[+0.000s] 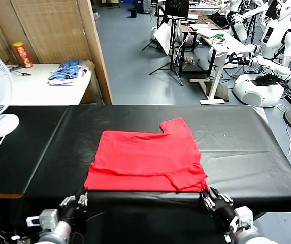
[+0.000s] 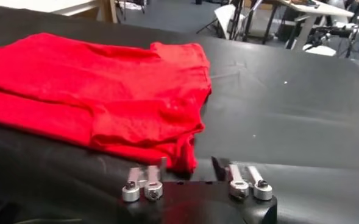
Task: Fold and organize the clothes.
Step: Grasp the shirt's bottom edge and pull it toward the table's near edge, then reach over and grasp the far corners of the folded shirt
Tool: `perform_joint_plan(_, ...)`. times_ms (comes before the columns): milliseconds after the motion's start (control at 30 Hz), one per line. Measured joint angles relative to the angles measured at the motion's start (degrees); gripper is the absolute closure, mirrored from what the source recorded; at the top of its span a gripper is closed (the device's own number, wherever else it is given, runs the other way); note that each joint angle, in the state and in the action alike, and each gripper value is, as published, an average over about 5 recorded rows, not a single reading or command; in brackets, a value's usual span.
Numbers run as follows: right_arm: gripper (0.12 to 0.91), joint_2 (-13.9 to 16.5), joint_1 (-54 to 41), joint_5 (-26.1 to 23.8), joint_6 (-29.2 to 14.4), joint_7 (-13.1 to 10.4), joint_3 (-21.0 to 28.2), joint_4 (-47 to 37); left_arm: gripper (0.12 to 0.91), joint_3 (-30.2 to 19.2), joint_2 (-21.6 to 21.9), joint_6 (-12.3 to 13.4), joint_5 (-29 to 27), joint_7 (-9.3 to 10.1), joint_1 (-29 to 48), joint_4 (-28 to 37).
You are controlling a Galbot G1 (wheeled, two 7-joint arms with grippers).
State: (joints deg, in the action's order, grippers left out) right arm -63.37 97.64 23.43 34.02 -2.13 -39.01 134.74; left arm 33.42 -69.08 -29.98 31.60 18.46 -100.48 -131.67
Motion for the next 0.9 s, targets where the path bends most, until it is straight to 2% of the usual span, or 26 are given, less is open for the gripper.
perform_joint_plan(100, 0.227, 1.2, -5.0, 2.7, -0.7, -1.5, 0.1, -1.3, 0.247, 0.8, 1.4, -1.0, 3.3, 0.52, 1.1, -2.1)
perform_joint_plan(200, 0.227, 1.9, -12.8, 4.3, -1.0, -2.9, 2.0, -5.9, 0.234, 0.8, 3.0, -1.2, 6.5, 2.34, 4.1, -2.5)
perform_joint_plan(267, 0.227, 1.9, -18.6, 4.6, -0.9, -3.7, 4.2, -9.9, 0.233, 0.1, 3.6, -2.5, 9.0, 3.91, 8.1, -1.3)
perform_joint_plan(333, 0.227, 1.7, -24.4, 4.6, -0.6, -4.5, 6.7, -14.2, 0.232, -1.0, 4.0, -4.4, 11.2, 4.69, 13.6, 1.1)
perform_joint_plan(500, 0.227, 0.5, -37.6, 4.7, 0.0, -6.0, 13.5, -25.7, 0.232, -4.8, 5.2, -8.1, 13.4, 3.78, 28.2, 10.4)
perform_joint_plan(667, 0.227, -1.0, -47.9, 4.6, 0.4, -6.0, 19.8, -36.5, 0.232, -10.1, 6.4, -11.2, 14.7, 3.00, 40.5, 21.0)
perform_joint_plan(767, 0.227, -2.1, -53.1, 4.4, 0.4, -5.5, 23.0, -42.7, 0.232, -13.2, 6.3, -12.2, 15.4, 3.05, 46.5, 26.6)
perform_joint_plan(900, 0.227, -3.7, -58.9, 4.1, 0.3, -4.4, 26.0, -50.7, 0.232, -16.7, 5.8, -12.2, 15.5, 2.48, 53.1, 33.3)
